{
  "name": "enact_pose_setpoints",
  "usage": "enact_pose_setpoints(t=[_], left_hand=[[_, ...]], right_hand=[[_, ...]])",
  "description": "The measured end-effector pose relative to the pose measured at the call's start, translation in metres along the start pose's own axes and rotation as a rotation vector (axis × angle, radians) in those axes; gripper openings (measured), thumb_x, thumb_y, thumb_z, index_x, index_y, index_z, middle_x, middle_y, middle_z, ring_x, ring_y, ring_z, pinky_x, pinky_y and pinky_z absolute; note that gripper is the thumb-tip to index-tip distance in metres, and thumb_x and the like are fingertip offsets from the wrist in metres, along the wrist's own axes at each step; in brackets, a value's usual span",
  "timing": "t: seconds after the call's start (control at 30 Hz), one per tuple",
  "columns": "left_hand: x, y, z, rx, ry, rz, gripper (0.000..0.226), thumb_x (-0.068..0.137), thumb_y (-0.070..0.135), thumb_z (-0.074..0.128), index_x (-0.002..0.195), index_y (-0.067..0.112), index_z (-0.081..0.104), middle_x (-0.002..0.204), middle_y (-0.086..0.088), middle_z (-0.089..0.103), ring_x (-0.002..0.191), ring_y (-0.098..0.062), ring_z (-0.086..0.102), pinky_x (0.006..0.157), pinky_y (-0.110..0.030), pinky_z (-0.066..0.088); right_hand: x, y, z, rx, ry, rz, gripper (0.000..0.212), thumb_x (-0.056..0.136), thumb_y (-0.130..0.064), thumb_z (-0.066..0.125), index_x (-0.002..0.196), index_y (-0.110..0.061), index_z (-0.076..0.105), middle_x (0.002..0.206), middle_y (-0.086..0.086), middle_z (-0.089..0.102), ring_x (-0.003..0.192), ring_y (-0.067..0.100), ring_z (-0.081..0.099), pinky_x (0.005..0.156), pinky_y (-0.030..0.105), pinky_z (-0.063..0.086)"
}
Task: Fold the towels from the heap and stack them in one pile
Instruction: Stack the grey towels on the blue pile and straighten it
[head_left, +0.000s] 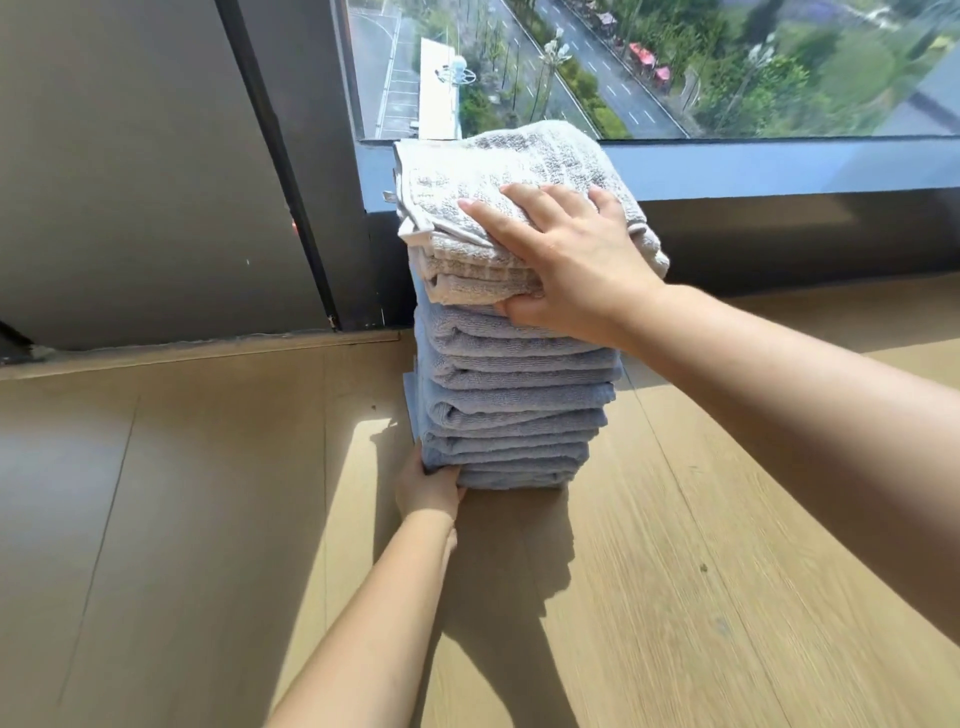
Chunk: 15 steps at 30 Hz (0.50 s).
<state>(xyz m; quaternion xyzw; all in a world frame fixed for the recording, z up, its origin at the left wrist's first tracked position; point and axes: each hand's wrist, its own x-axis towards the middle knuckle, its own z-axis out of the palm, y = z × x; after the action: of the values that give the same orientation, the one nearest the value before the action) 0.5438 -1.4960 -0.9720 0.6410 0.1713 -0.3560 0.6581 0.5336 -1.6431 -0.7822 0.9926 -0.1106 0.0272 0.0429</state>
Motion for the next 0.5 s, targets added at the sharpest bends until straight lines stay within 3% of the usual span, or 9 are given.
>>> enact_pose_setpoints(t=[0.23,0.33,0.37,0.43,0.5], left_hand=[[0.001,0.006,0.002,0.058,-0.008,0.023,0.025,0.090,-0.001,0.050,0.102,0.022,0.051,0.105,-0.002,0.056,0.100,-0.020,0.053,0.085,-0.032,0.048],[-0.004,0.010,-0.006,0.249,-0.023,0.071,0.017,0.090,0.008,0.053,0.094,0.025,0.050,0.090,0.001,0.056,0.099,-0.027,0.057,0.084,-0.037,0.052],[-0.007,0.011,-0.009,0.333,-0.035,0.106,0.018,0.089,0.011,0.056,0.098,0.026,0.051,0.093,0.002,0.057,0.104,-0.029,0.058,0.091,-0.041,0.050],[-0.014,0.009,-0.016,0.491,-0.002,0.147,0.042,0.085,0.016,0.061,0.123,0.023,0.046,0.116,-0.003,0.056,0.115,-0.030,0.054,0.101,-0.044,0.044],[-0.024,0.011,-0.024,0.610,0.105,0.180,0.050,0.082,0.021,0.066,0.127,0.013,0.044,0.121,-0.009,0.054,0.113,-0.031,0.054,0.096,-0.035,0.043]], right_hand=[[0.003,0.001,0.002,-0.007,0.000,-0.016,0.087,0.078,-0.044,0.060,0.145,-0.043,0.004,0.154,0.004,0.014,0.141,0.029,0.015,0.112,0.054,0.007],[-0.005,-0.004,-0.006,0.065,0.066,0.008,0.087,0.073,-0.050,0.056,0.145,-0.040,0.008,0.154,0.005,0.017,0.143,0.028,0.009,0.113,0.054,-0.001],[-0.011,-0.006,-0.010,0.104,0.168,0.012,0.084,0.072,-0.051,0.052,0.145,-0.037,0.014,0.153,0.007,0.022,0.143,0.028,0.011,0.112,0.053,0.000],[-0.029,-0.006,-0.012,0.184,0.526,0.043,0.072,0.071,-0.044,0.050,0.139,-0.029,0.030,0.142,0.014,0.040,0.135,0.025,0.029,0.110,0.047,0.014],[-0.053,-0.005,0.004,0.328,0.810,0.202,0.060,0.070,-0.036,0.051,0.126,-0.022,0.036,0.125,0.017,0.052,0.116,0.020,0.037,0.099,0.037,0.027]])
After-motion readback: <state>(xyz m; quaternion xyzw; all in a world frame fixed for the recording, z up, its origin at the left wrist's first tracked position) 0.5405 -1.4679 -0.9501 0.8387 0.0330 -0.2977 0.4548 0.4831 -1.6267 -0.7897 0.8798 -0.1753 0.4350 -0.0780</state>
